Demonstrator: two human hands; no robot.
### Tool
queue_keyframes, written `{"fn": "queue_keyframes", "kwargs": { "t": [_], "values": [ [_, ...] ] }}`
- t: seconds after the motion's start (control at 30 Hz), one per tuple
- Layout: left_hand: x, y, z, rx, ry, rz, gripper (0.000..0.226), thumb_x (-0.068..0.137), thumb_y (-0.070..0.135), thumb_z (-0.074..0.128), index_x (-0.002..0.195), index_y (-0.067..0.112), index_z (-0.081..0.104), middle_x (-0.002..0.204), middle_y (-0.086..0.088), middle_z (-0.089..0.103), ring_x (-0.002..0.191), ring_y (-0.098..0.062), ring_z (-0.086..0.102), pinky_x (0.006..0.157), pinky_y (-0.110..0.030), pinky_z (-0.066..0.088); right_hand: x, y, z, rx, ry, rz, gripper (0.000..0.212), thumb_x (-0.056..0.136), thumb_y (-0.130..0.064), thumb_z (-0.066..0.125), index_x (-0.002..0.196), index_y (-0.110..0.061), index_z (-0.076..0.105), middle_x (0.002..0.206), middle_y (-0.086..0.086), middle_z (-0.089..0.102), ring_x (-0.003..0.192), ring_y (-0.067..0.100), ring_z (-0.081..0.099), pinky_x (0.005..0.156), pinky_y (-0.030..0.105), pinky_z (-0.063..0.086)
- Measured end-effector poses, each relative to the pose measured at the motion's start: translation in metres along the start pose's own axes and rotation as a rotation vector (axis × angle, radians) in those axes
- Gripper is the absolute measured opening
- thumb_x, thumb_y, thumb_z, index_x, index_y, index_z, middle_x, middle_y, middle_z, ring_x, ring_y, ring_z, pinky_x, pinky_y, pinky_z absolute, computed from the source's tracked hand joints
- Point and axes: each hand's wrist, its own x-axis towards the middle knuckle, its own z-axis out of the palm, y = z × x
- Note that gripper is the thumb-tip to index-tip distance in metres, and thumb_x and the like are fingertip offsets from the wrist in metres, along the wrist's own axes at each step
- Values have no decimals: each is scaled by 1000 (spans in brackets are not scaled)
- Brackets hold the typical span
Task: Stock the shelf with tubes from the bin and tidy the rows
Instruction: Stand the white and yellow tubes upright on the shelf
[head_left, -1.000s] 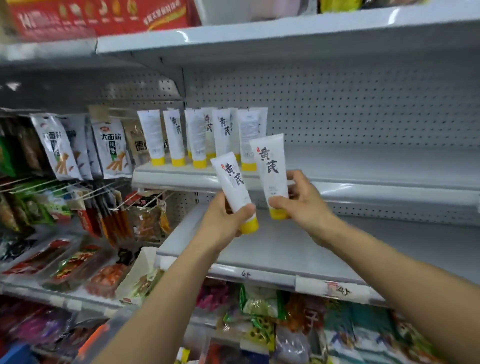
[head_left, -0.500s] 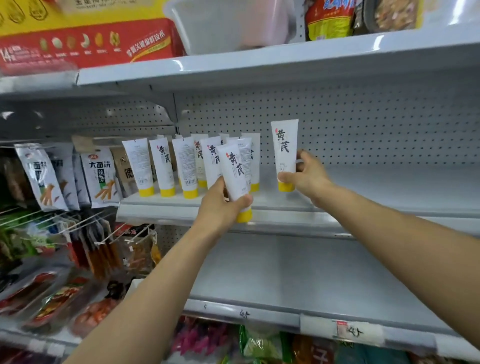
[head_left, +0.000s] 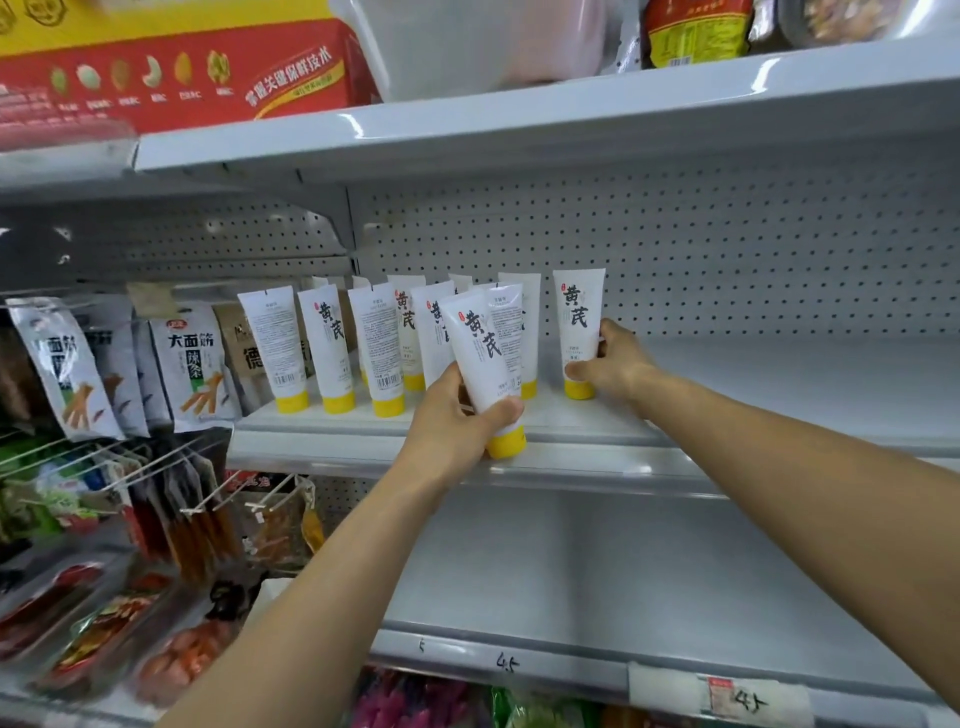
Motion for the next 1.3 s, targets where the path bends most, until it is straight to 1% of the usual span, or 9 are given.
{"fn": "queue_keyframes", "kwargs": {
  "t": [0.3,0.47,0.53,0.6,0.7,0.83,0.97,1.1,1.3],
  "values": [
    [-2,0,4,-47,-5,-36,42,84,22,73,123,23,56,109,-2,67,100,-23,66,76,-51,59,0,1,0,-36,13,59,58,79,-8,73,128,-7,42,124,11,57,114,28,57,87,33,47],
    [-12,9,8,-80,7,-42,35,91,27,66,124,20,56,110,-5,67,100,-25,66,73,-55,58,-34,-5,-7,85,249,-60,52,80,-10,71,125,-10,44,114,8,50,100,21,53,79,30,47],
    [-14,12,10,-87,14,-52,33,92,27,64,123,17,56,109,-7,67,98,-26,66,74,-56,58,-58,-13,-10,178,116,-155,43,78,-6,73,115,-12,52,102,6,56,88,16,55,75,21,50],
    [-14,14,14,-63,25,-47,33,92,27,64,122,17,57,106,-5,66,97,-24,66,76,-54,58,-79,-21,-11,132,-195,-204,40,75,-7,78,110,-13,60,97,5,62,79,10,57,68,12,49],
    [-12,18,21,21,26,0,34,91,32,64,122,20,57,102,2,64,96,-17,64,81,-43,59,-96,-30,-8,7,-405,-277,35,70,-19,83,101,-20,66,88,1,65,73,7,56,69,20,49],
    [-12,23,28,53,0,8,34,92,33,62,123,22,57,102,2,63,96,-19,64,80,-46,59,-99,-35,-5,-3,-291,-313,22,74,-21,78,86,-22,60,69,-10,57,59,4,49,56,18,41],
    [-9,24,22,283,8,132,31,94,40,55,120,24,57,101,6,67,92,-15,64,86,-44,54,-94,-34,-7,22,-208,-303,27,74,-17,77,93,-15,59,86,0,69,76,14,66,69,29,56],
    [-12,14,9,610,37,258,41,92,45,54,130,31,49,99,14,61,90,-10,59,82,-37,52,-82,-31,-12,30,-87,-254,34,74,-14,79,99,-14,56,88,-3,65,75,8,63,64,20,51],
    [-17,4,-2,814,31,288,40,93,40,55,131,29,48,107,10,61,101,-14,58,83,-38,50,-65,-21,-13,-36,-25,-180,39,75,-13,77,106,-12,53,95,-1,63,79,8,61,58,14,43]
  ]
}}
